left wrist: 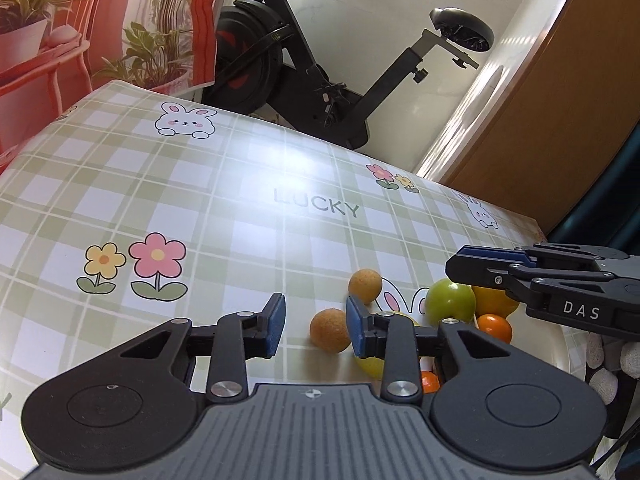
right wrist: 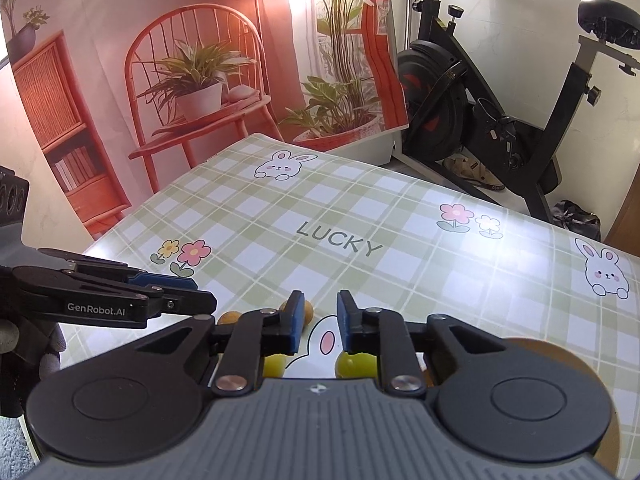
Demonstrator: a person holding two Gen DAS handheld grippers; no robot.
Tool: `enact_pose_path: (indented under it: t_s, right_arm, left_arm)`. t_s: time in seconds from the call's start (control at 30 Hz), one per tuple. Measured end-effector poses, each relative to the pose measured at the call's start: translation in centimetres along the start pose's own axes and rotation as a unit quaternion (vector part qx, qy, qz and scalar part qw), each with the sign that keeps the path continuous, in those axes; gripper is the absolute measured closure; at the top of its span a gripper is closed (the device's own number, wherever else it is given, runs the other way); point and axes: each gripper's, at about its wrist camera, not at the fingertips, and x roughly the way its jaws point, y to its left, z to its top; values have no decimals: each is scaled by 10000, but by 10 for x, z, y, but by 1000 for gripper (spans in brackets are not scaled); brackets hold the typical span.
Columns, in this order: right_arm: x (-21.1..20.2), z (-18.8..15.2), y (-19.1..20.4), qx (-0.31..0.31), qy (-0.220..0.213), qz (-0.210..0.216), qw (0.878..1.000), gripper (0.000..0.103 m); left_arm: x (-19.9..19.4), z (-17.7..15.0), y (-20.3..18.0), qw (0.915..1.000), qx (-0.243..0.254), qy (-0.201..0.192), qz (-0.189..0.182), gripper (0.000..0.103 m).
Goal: Organize fruits
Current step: 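Close the left tool fingers on the small brown fruit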
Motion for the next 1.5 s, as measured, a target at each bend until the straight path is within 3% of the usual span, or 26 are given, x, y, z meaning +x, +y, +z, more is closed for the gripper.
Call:
enact_pose_path:
  t_s: [0.47,0.53,0.87,1.17,1.5]
  right_arm:
    - [18,3,-3,271,282,80,9992,82]
    - [22,3,-4,338,347,110,9988,82]
    - [49,12,4,315,695,250,9968,81]
    - [72,15,9,355,961,172,9946,69]
    - [85,15,16,438,1149,304,9919,72]
  left_arm:
    - [17,-9,-1,9997,57,218,-43,68]
    - [17,-10,0,9997,50,244,-65,75]
    - [14,-15,8,9998,-51,103,-143,76]
    - [5,-21,12,9997,-242,-42,-13,76]
    - [-7,-25,14,9993,-329,-146,59,76]
